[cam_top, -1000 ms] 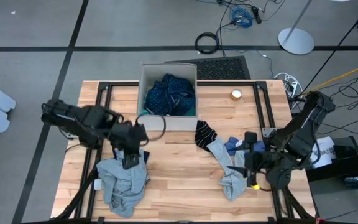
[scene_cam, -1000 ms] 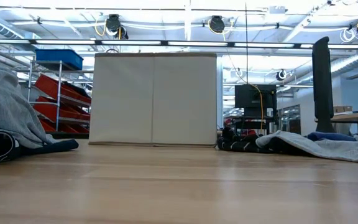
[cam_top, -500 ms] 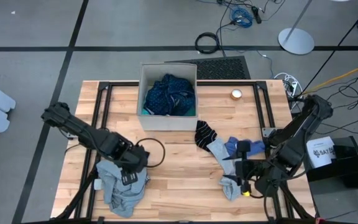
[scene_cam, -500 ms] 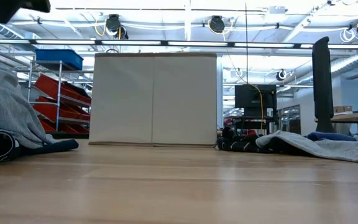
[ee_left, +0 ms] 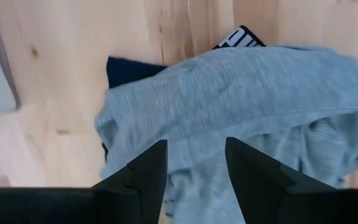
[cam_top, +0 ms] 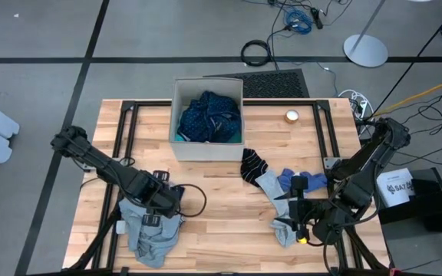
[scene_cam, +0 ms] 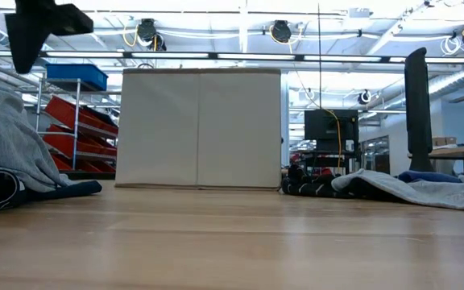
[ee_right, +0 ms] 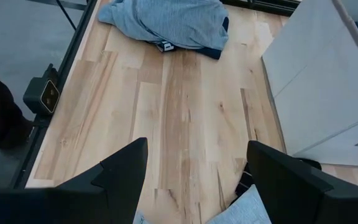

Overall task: Sort clothes
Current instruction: Put the gray shirt into the white laundry organizer

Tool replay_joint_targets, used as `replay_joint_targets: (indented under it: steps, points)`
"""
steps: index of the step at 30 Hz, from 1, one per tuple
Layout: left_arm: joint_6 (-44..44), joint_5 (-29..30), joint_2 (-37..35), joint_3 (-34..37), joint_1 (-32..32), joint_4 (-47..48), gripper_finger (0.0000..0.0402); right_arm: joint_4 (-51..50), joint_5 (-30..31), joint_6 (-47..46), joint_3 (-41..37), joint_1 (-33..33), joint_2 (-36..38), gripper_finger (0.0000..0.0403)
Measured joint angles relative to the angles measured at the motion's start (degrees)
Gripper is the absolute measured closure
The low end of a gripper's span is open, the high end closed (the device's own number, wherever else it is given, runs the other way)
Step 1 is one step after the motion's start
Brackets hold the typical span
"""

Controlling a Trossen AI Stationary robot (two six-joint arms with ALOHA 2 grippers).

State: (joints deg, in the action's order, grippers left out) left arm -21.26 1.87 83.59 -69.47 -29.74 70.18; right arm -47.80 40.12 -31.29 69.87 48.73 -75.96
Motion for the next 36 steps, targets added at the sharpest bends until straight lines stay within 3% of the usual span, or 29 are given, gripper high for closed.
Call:
replay_joint_targets:
  steps: [10, 15, 18, 23, 29, 36]
  points:
    - [10.31, -0.11, 4.56, 3.69, 0.09, -5.79, 0.023, 0.03, 0.0, 0.02, 0.0, 0.0, 0.0, 0.014]
    - [14.09, -5.42, 9.17, 3.69, 0.09, -6.81, 0.0237, 0.83, 0.01, 0.03, 0.0, 0.0, 0.0, 0.014]
    - [14.32, -6.57, 11.55, 3.69, 0.09, -6.41, 0.0273, 1.37, 0.02, 0.28, 0.0, 0.0, 0.0, 0.014]
    - [14.21, -7.88, 12.65, 3.01, 0.11, -6.0, 0.0383, 1.37, 0.02, 0.39, 0.0, 0.0, 0.0, 0.014]
    - [14.21, -3.75, 11.22, -4.51, 0.13, -0.48, 0.0394, 1.37, 0.02, 0.55, 0.0, 0.0, 0.0, 0.014]
    - [14.19, 8.74, 8.9, -21.8, 0.13, 7.02, 0.0397, 1.34, 0.04, 0.85, 0.0, 0.01, 0.02, 0.014]
